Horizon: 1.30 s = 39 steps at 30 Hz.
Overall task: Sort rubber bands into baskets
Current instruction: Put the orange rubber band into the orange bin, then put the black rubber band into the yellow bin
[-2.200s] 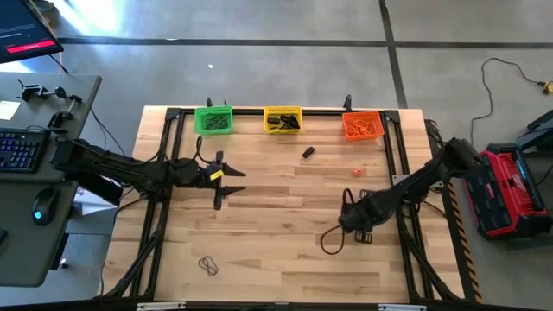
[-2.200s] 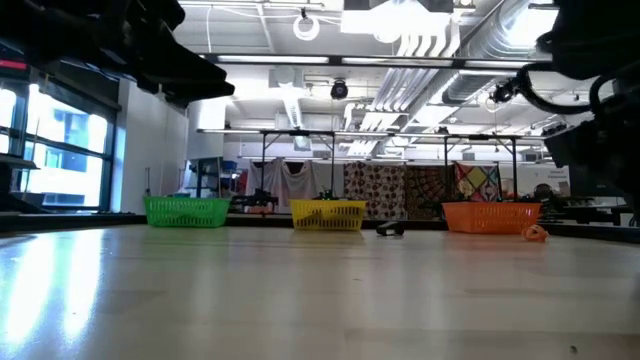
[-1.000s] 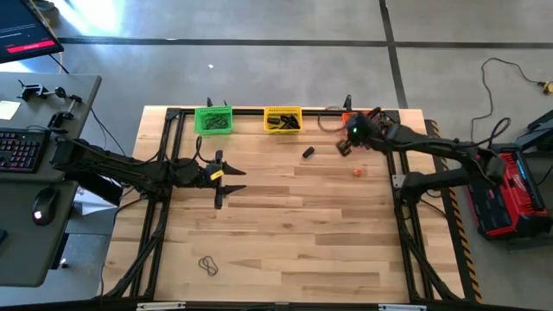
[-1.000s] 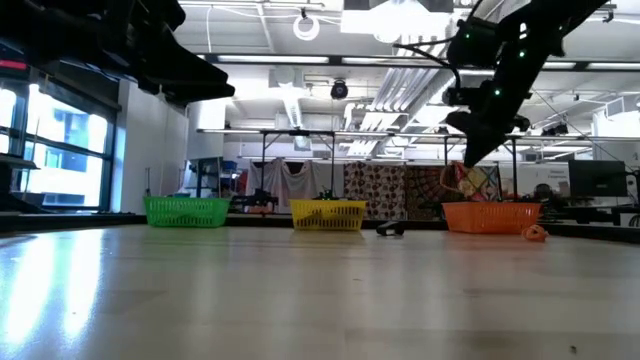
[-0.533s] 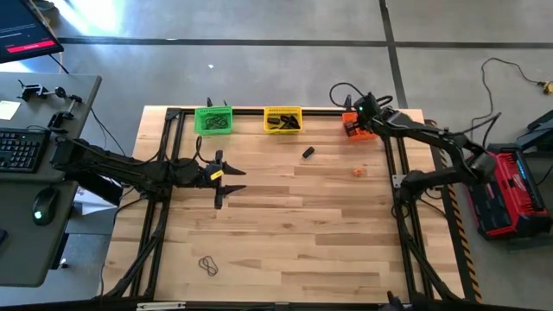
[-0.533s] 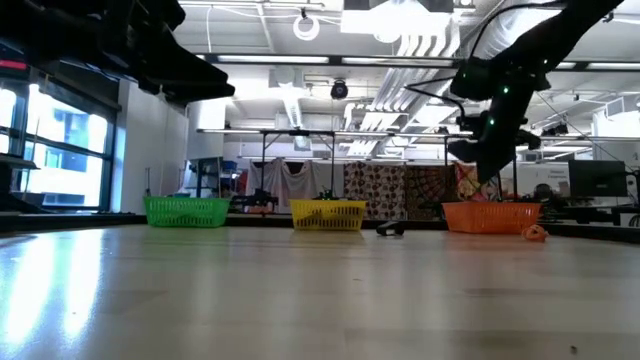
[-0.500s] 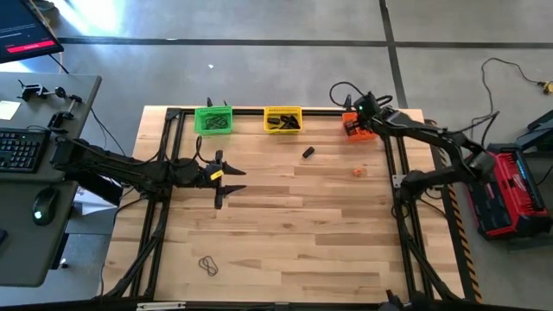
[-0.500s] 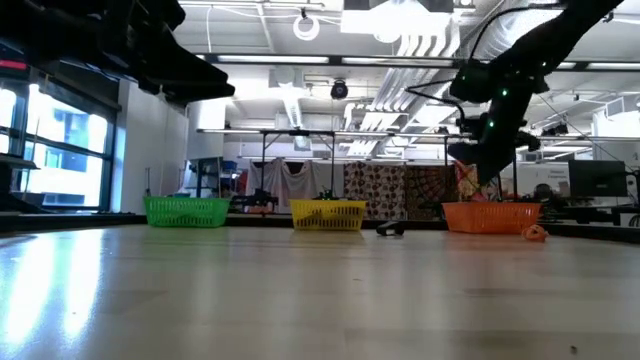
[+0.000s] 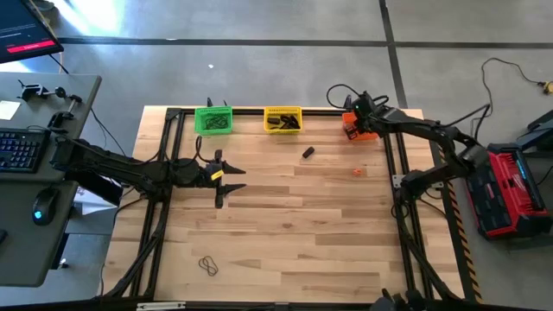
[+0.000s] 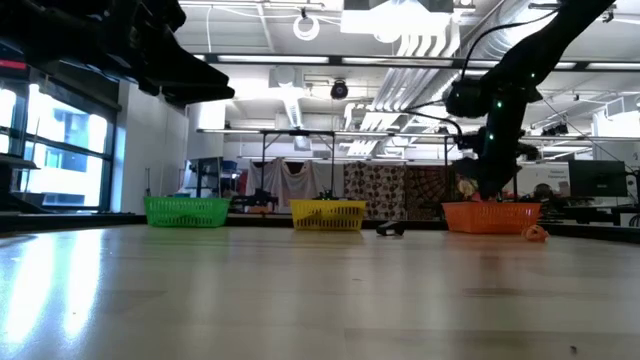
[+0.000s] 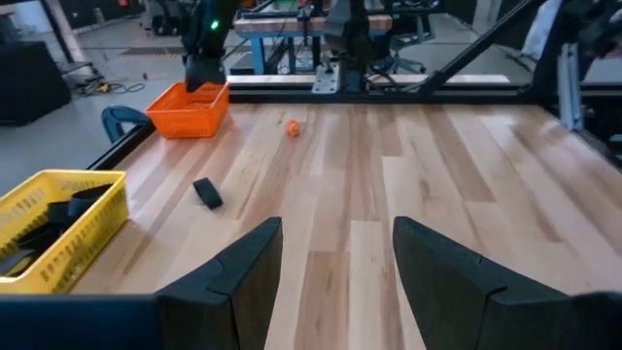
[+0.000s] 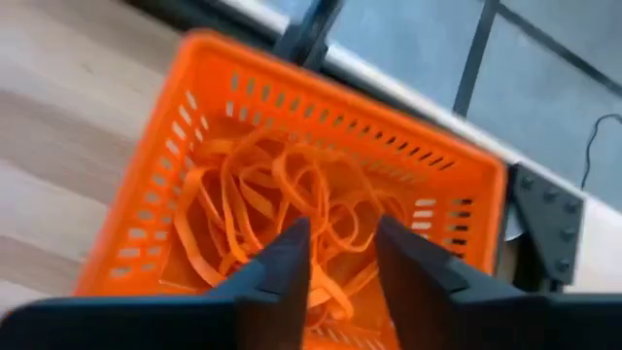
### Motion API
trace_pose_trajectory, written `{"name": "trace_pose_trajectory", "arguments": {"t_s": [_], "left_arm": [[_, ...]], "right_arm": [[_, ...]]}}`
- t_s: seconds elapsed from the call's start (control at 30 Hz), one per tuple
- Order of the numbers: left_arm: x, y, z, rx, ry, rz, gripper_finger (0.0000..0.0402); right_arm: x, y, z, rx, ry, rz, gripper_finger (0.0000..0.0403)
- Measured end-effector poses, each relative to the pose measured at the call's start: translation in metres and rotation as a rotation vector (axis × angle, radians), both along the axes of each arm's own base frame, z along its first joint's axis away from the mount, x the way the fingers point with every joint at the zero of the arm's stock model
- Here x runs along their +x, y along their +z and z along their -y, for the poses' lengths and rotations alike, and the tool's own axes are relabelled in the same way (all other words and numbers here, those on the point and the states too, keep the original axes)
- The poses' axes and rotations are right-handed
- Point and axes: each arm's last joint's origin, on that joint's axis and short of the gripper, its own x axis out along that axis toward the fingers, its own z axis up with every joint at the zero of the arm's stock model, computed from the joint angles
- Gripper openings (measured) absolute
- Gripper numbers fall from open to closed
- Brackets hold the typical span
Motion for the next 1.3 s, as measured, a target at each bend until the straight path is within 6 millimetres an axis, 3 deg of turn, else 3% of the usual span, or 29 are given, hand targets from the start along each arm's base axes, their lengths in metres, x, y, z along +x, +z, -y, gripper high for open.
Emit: {"name": "trace_pose_trajectory", "arguments": {"t_s": [0.13, 0.27, 0.43, 0.67, 0.83, 1.03, 1.3], "left_arm": [[0.001, -0.005, 0.000, 0.039, -0.001, 0.001, 0.0185], [-0.001, -0.018, -0.003, 0.005, -0.033, 0.060, 0.0163], [-0.009, -0.032, -0.007, -0.014, -0.015, 0.109, 0.0126], [-0.010, -0.033, -0.009, 0.003, 0.001, 0.115, 0.0092], [-0.010, -0.033, -0.009, 0.003, 0.001, 0.112, 0.0086], [-0.010, -0.034, -0.009, -0.004, 0.002, 0.109, 0.0085], [-0.010, -0.034, -0.009, -0.004, 0.002, 0.109, 0.0085]], "right_arm": [[0.010, 0.008, -0.008, -0.001, 0.070, 0.063, 0.0166], [0.034, 0.007, -0.020, 0.009, 0.246, 0.247, 0.0201], [0.068, 0.001, -0.044, -0.019, 0.451, 0.407, 0.0210], [0.102, -0.017, -0.067, -0.006, 0.533, 0.443, 0.0210], [0.111, -0.042, -0.072, 0.046, 0.506, 0.387, 0.0199], [0.122, -0.057, -0.071, 0.034, 0.506, 0.418, 0.0175], [0.125, -0.076, -0.069, 0.043, 0.478, 0.371, 0.0088]]}}
